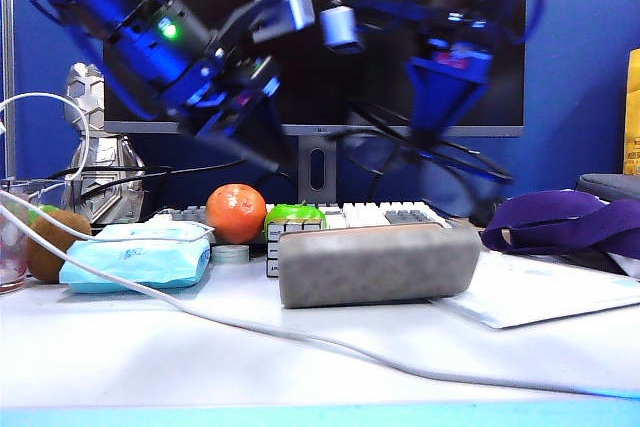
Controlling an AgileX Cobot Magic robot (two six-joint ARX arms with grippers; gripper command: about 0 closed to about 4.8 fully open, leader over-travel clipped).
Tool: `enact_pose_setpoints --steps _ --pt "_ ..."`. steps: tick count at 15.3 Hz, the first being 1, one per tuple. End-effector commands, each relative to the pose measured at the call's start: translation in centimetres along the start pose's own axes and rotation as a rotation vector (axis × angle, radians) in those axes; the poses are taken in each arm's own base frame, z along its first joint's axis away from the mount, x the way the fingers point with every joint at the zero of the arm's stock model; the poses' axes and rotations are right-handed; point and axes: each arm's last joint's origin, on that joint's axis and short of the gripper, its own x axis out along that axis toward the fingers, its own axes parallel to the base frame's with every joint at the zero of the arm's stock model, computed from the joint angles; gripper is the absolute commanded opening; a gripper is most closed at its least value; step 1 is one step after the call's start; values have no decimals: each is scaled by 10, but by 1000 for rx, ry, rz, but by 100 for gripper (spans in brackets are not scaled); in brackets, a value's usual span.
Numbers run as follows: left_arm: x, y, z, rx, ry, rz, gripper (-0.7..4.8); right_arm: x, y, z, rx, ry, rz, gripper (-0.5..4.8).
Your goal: Pick up the glasses, fold the temples of the glasses, place the glasses into the glasses case, and finally close the glasses case.
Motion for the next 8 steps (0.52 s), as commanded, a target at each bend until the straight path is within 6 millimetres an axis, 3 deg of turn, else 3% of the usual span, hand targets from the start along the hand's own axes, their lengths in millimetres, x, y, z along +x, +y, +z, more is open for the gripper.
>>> enact_pose_setpoints --steps 1,8 --pt "-1 1 -4 -30 69 73 151 4 -1 12 -83 -48 -49 -5" --pt "-13 2 -3 -100 110 177 151 41 -7 13 -106 -10 -6 -5"
